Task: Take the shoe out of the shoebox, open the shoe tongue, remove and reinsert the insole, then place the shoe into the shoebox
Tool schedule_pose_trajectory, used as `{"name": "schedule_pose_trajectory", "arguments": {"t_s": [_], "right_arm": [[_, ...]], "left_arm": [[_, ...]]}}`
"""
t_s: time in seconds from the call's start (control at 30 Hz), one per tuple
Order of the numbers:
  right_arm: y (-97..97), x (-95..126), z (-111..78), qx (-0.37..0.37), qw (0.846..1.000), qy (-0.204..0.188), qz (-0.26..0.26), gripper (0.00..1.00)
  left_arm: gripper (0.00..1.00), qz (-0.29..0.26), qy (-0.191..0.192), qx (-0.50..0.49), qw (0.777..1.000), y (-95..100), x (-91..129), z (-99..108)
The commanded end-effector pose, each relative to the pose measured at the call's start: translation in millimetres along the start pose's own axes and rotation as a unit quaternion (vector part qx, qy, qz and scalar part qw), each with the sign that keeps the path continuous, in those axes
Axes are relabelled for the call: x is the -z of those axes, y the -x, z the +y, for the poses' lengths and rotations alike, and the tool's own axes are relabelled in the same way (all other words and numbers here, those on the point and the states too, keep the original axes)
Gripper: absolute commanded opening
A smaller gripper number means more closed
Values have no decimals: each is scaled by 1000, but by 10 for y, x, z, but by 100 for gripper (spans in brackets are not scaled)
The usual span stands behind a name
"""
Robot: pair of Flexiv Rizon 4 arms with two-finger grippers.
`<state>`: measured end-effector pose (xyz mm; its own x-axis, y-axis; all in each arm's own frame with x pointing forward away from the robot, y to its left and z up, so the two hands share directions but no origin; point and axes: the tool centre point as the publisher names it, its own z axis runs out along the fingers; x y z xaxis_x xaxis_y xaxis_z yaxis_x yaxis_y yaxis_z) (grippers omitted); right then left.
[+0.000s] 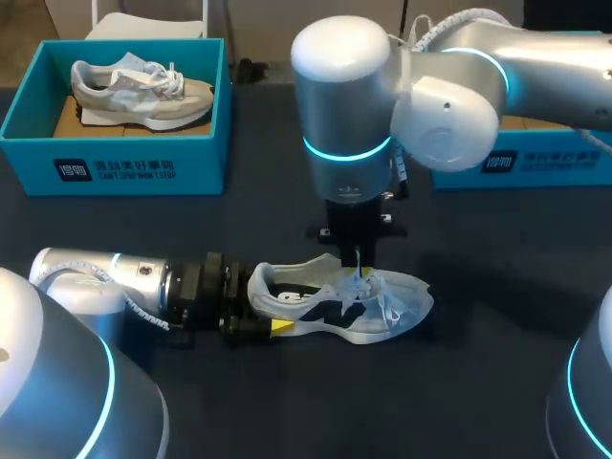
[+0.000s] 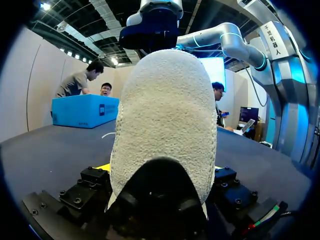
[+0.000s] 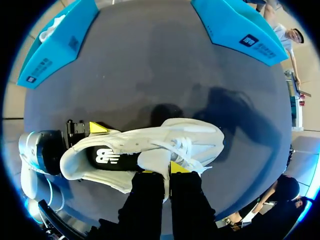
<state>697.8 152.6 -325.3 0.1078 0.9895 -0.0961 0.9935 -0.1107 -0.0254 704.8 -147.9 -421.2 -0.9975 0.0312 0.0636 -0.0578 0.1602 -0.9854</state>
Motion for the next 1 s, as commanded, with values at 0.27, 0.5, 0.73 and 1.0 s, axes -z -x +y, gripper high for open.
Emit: {"name": "schedule_pose_trajectory", "arguments": {"t_s": [0.27,0.5,0.73,1.0], "right_arm": [[343,86,16,37,994,-10,98,0],[539,32,62,50,989,-27,136,0],[666,-39,81,65,984,-31,162,0],[770,-153,79,93,974,-30,206,0]], "left_arm": [[0,-2,1,0,1000,-6,-5,-1],[0,-2,1,0,1000,-6,-5,-1],[0,-2,1,0,1000,-6,-5,-1],[0,-2,1,0,1000,-6,-5,-1]]}}
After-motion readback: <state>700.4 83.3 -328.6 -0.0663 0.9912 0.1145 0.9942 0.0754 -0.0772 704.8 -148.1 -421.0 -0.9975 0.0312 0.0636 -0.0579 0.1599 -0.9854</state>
